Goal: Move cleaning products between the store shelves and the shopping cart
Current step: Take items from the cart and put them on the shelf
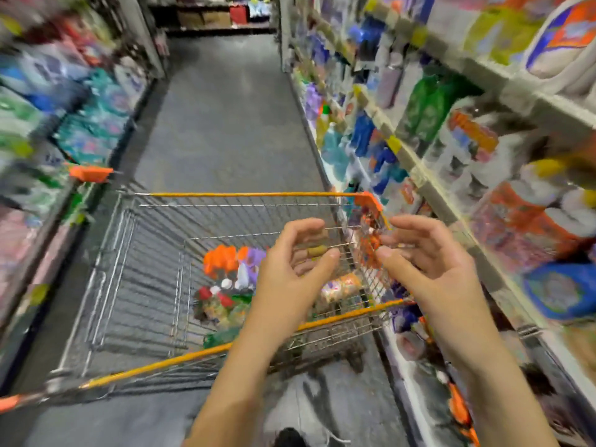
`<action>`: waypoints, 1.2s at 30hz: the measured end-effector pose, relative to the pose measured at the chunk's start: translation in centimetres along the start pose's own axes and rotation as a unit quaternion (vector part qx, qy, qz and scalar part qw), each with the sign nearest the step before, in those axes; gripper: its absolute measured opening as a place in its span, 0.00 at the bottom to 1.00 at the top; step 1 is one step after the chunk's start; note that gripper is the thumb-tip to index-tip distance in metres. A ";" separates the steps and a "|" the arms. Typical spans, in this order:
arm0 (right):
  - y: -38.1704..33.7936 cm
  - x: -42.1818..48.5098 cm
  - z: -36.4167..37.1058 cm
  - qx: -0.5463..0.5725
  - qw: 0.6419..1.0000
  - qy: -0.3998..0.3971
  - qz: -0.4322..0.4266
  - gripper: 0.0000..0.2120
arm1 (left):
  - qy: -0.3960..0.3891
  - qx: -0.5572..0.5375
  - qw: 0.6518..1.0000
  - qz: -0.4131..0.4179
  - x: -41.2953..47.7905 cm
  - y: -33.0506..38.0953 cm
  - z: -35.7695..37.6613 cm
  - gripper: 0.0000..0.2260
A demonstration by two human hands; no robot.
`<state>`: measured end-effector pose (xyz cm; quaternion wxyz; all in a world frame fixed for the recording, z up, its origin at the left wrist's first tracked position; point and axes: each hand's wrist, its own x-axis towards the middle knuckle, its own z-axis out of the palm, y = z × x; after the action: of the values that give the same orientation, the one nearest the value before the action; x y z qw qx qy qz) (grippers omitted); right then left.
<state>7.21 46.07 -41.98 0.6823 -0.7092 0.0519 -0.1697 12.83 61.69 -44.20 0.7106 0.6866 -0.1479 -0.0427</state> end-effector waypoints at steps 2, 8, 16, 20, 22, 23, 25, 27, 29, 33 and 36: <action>1.5 1.7 1.7 -0.007 1.000 -0.020 0.023 0.18 | 0.034 0.013 0.999 -0.021 1.1 -1.6 -2.3 0.14; 8.7 7.0 5.1 -0.044 0.984 -0.087 0.146 0.18 | 0.135 0.045 0.986 -0.082 3.6 -7.2 -6.2 0.13; 20.7 11.4 8.6 -0.101 0.927 -0.179 0.314 0.11 | 0.218 0.084 0.956 -0.180 4.1 -13.7 -7.4 0.15; 27.9 12.0 9.9 -0.207 0.866 -0.261 0.373 0.10 | 0.237 0.092 0.940 -0.228 4.1 -16.1 -7.6 0.19; 31.3 12.1 10.4 -0.269 0.847 -0.300 0.346 0.14 | 0.251 0.096 0.933 -0.239 4.2 -17.0 -7.6 0.19; 32.6 12.2 10.8 -0.312 0.834 -0.330 0.314 0.14 | 0.258 0.096 0.929 -0.246 4.2 -17.3 -7.7 0.19; 34.8 12.3 11.7 -0.387 0.795 -0.404 0.234 0.17 | 0.271 0.089 0.922 -0.260 4.3 -17.8 -7.8 0.17; 36.4 12.2 12.7 -0.439 0.750 -0.459 0.184 0.24 | 0.283 0.083 0.916 -0.272 4.3 -18.1 -8.1 0.16; 37.3 12.0 13.4 -0.468 0.722 -0.480 0.171 0.26 | 0.287 0.074 0.914 -0.278 4.1 -18.4 -8.3 0.16; 39.1 11.8 14.2 -0.495 0.681 -0.522 0.140 0.24 | 0.294 0.083 0.907 -0.289 4.0 -19.0 -8.7 0.15; 39.9 11.7 14.8 -0.533 0.661 -0.516 0.117 0.17 | 0.297 0.090 0.903 -0.296 4.0 -19.3 -8.9 0.14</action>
<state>29.06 54.07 -79.47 0.1197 -0.9136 -0.1442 0.3610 21.82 68.19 -62.73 0.6113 0.7408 0.2767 -0.0320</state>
